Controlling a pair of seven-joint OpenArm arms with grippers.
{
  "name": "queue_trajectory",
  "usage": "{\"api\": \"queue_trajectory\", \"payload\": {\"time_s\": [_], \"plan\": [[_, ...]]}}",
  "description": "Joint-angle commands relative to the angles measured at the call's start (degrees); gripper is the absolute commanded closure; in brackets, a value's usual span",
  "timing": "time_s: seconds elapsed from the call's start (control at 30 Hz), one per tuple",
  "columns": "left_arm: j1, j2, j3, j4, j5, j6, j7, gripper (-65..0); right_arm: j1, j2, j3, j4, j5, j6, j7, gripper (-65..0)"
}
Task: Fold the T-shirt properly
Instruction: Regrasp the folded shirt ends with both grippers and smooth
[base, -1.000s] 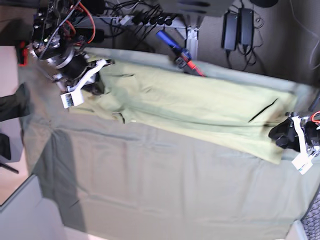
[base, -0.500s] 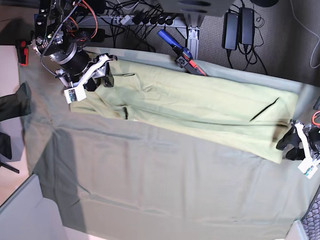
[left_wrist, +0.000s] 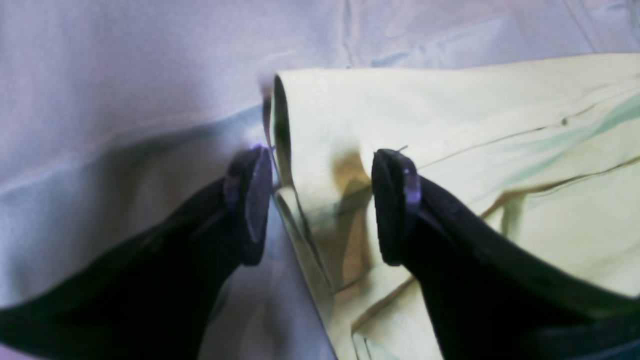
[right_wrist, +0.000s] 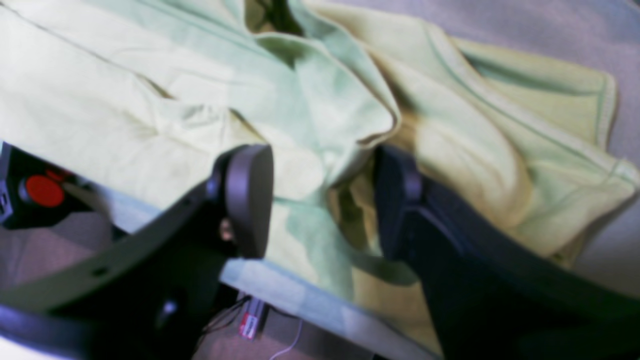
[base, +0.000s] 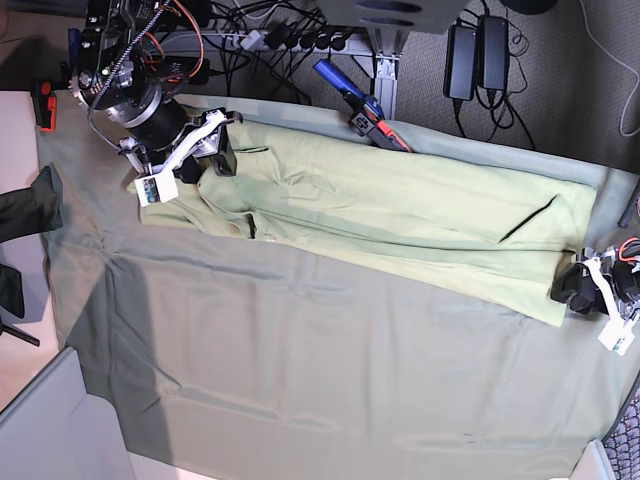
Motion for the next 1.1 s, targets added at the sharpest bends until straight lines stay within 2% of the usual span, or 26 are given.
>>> {"api": "queue_trajectory", "payload": {"time_s": [0.0, 0.07, 0.1, 0.23, 0.37, 0.57, 0.83, 1.07], "plan": [[-1.2, -0.8, -0.5, 0.7, -0.5, -0.7, -1.0, -26.7, 0.3, 0.7, 0.4, 1.0, 0.3, 2.8, 1.3, -32.1], [-1.2, -0.4, -0.5, 0.7, 1.1, -0.7, -0.7, -5.0, 0.3, 0.7, 0.4, 1.0, 0.3, 2.8, 1.3, -32.1], [-1.1, -0.4, -0.5, 0.7, 1.2, -0.7, 0.2, 0.0, 0.3, 0.7, 0.4, 1.0, 0.3, 2.8, 1.6, -32.1], [-1.0, -1.3, -0.5, 2.1, -0.6, -0.7, 5.5, 0.0, 0.3, 0.7, 0.5, 1.0, 0.2, 2.8, 1.7, -32.1], [-1.0, -5.0, -0.5, 6.9, -12.1, -0.7, 13.8, 0.0, 0.3, 0.7, 0.5, 1.0, -0.6, 2.8, 1.7, -32.1], [0.0, -9.0, -0.5, 15.3, -21.7, -0.7, 25.0, 0.0, 0.3, 0.7, 0.5, 1.0, -0.6, 2.7, 2.0, -32.1], [7.8, -9.7, -0.5, 16.5, -22.5, -0.7, 25.6, 0.0, 0.3, 0.7, 0.5, 1.0, -0.6, 2.7, 2.0, -32.1], [10.4, -9.8, -0.5, 16.5, -19.1, -0.7, 24.9, 0.0, 0.3, 0.7, 0.5, 1.0, -0.6, 2.7, 2.0, -32.1]]}}
